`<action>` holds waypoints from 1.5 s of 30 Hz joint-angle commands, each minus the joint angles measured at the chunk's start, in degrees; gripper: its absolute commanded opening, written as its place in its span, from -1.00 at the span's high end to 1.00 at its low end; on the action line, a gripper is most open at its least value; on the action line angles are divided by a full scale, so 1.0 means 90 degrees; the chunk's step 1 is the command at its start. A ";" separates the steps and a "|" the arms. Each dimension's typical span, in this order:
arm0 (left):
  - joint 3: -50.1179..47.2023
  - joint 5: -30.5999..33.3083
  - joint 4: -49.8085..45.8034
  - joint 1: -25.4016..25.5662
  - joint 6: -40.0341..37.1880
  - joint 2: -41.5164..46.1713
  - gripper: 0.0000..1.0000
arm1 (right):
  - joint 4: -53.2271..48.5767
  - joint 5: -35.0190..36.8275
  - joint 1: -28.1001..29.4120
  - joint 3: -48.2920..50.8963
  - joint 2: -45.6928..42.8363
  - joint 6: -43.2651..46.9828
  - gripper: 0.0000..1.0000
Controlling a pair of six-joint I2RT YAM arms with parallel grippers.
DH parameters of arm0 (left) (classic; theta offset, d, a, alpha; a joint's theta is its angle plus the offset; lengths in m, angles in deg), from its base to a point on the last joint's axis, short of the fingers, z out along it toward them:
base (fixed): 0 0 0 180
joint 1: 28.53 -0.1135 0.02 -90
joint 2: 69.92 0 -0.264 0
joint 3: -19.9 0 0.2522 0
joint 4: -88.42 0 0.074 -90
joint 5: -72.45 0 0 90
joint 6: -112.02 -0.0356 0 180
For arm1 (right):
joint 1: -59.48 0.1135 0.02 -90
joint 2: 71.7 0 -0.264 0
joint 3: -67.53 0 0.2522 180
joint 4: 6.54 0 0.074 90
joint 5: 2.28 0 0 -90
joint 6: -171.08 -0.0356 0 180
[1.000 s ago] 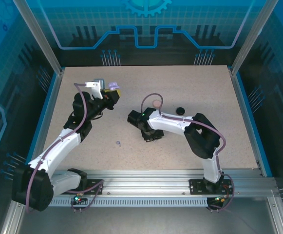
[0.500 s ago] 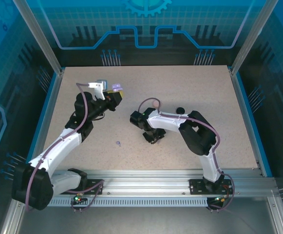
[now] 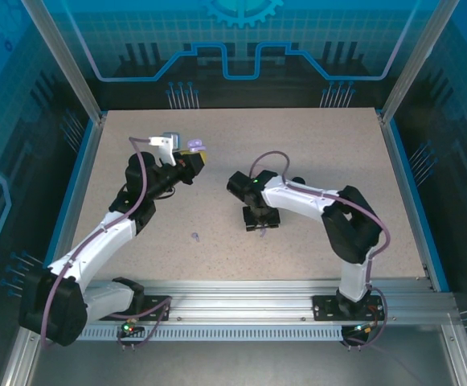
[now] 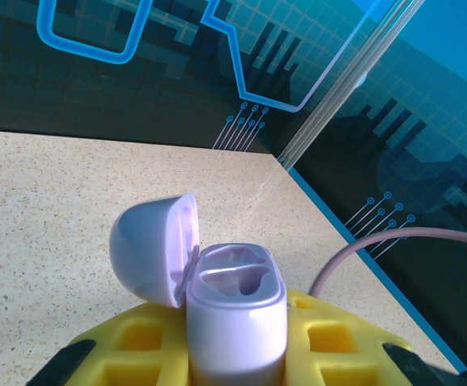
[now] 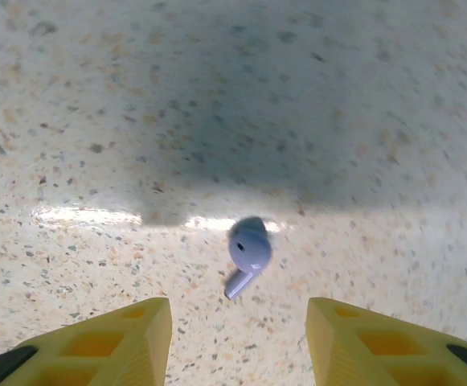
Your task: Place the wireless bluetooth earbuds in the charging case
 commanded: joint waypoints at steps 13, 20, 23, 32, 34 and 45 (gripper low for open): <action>0.0074 -0.0065 0.0121 0.0105 -0.0061 -0.0115 1.00 | 0.0400 -0.0065 -0.0140 0.0412 0.0065 -0.2234 0.11; 0.0098 -0.0057 0.0124 0.0126 -0.0081 -0.0153 1.00 | 0.0536 -0.0060 -0.0233 0.0437 0.0262 -0.2231 0.15; 0.0099 -0.0049 0.0112 0.0131 -0.0095 -0.0158 1.00 | 0.0588 -0.0071 -0.0274 0.0511 0.0318 -0.2216 0.18; 0.0130 -0.0035 0.0135 0.0153 -0.0108 -0.0222 1.00 | 0.0830 -0.0121 -0.0316 0.0686 0.0381 -0.2143 0.28; 0.0144 -0.0040 0.0126 0.0166 -0.0110 -0.0233 1.00 | 0.0864 -0.0132 -0.0323 0.0706 0.0408 -0.2142 0.30; 0.0165 -0.0080 0.0097 0.0203 -0.0158 -0.0243 1.00 | 0.1205 -0.0173 -0.0377 0.1014 0.0408 -0.2052 0.43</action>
